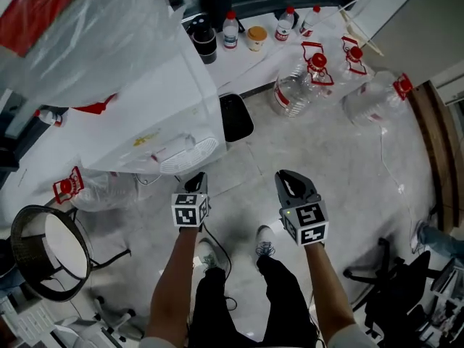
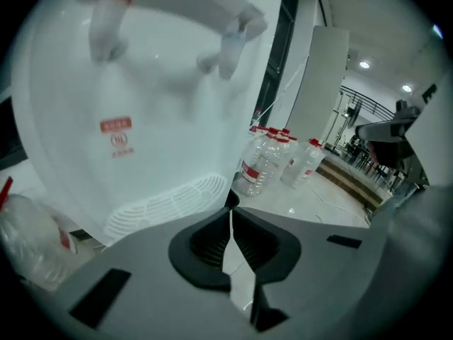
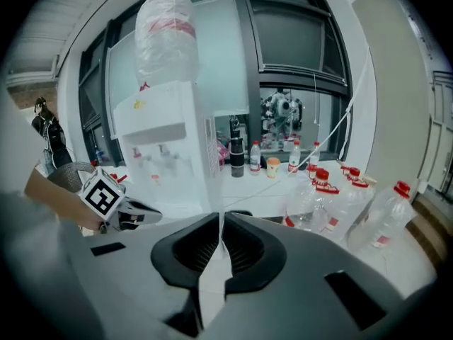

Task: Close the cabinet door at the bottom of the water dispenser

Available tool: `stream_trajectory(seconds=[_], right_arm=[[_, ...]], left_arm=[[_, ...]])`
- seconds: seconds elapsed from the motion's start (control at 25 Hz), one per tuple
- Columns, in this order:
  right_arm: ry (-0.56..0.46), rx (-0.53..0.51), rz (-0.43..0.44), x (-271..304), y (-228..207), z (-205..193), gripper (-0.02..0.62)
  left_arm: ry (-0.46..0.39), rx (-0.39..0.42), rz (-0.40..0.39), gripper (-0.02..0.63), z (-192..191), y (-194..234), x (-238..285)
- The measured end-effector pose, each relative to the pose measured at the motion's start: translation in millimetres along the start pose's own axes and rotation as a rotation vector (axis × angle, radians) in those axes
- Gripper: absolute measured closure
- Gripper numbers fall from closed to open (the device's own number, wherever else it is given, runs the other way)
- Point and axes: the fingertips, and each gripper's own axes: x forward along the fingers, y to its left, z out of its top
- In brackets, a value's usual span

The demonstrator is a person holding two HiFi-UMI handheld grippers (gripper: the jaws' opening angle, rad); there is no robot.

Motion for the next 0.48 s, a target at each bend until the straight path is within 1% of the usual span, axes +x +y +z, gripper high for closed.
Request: stream_trajectory(seconds=[0.16,0.32,0.48], right_arm=[[-0.024,-0.046,-0.004,-40.7,8.0,55.9,0.568],[-0.091,-0.105,0.000,-80.4,16.8,125.5,0.568],[-0.154,-0.164,0.012,-121.3,35.3,192.8,0.568]], left_arm=[[-0.042,0.064,-0.015,0.584,48.3,-16.2,-70.1],[-0.135,0.144,-0.019,0.584,114.6,-31.5,-137.3],[-0.226,0.208,0.011,0.585,181.3,-36.5,-209.3]])
